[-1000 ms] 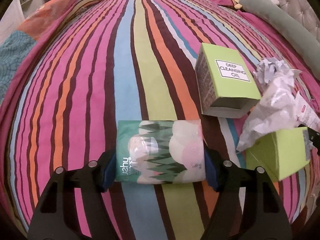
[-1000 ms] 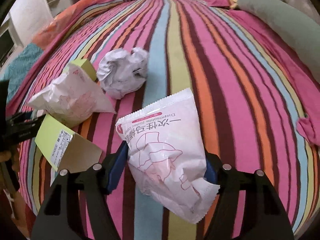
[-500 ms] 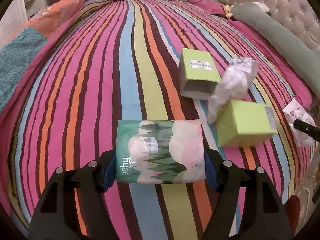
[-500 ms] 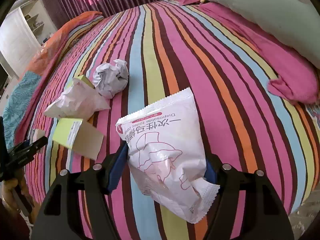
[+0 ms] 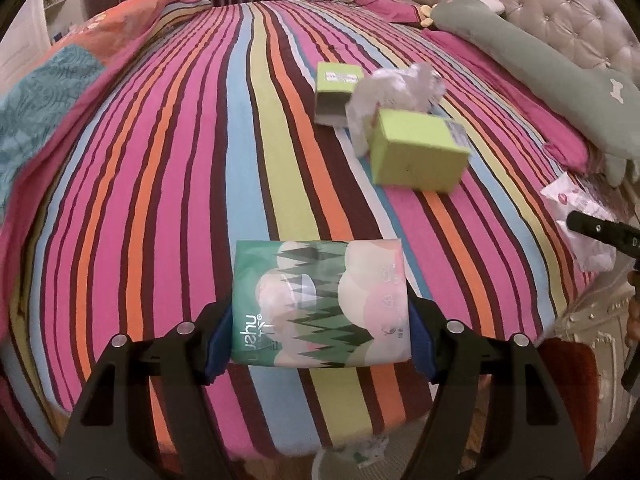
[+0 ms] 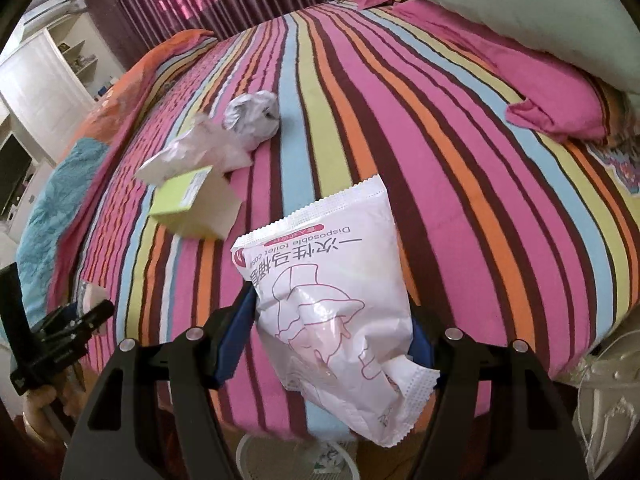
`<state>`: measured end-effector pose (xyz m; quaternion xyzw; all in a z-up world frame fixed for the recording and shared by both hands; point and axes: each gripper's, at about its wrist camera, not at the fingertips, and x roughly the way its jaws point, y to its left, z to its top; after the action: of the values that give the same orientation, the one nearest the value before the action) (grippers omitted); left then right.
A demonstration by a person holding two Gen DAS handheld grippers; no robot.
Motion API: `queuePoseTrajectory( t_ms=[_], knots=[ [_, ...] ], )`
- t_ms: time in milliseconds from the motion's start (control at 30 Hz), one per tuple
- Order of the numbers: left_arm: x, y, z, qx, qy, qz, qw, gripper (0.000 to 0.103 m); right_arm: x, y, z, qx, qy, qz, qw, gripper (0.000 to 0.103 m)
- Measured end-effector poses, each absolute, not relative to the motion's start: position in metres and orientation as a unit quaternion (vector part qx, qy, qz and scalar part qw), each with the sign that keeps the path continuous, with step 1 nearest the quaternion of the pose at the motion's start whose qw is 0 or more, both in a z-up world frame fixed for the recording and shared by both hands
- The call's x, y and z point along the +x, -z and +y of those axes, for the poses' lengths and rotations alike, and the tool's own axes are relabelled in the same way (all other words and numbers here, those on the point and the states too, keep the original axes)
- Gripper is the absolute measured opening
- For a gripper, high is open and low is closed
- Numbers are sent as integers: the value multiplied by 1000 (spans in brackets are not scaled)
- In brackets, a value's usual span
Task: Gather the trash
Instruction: 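Carry the tissue pack and plastic bag over the wastebasket with both tools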
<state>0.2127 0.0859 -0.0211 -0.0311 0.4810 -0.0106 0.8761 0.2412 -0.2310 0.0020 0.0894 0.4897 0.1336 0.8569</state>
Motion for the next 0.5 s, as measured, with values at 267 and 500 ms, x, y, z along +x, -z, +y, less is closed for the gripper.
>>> queuePoseTrajectory(
  t_ms=[267, 500],
  knots=[
    [159, 25, 74, -26, 25, 483, 875, 69, 193, 3, -227, 93, -156, 490, 853, 64],
    [114, 32, 68, -33, 23, 493, 869, 69, 155, 6, -226, 84, -160, 498, 848, 64]
  ],
)
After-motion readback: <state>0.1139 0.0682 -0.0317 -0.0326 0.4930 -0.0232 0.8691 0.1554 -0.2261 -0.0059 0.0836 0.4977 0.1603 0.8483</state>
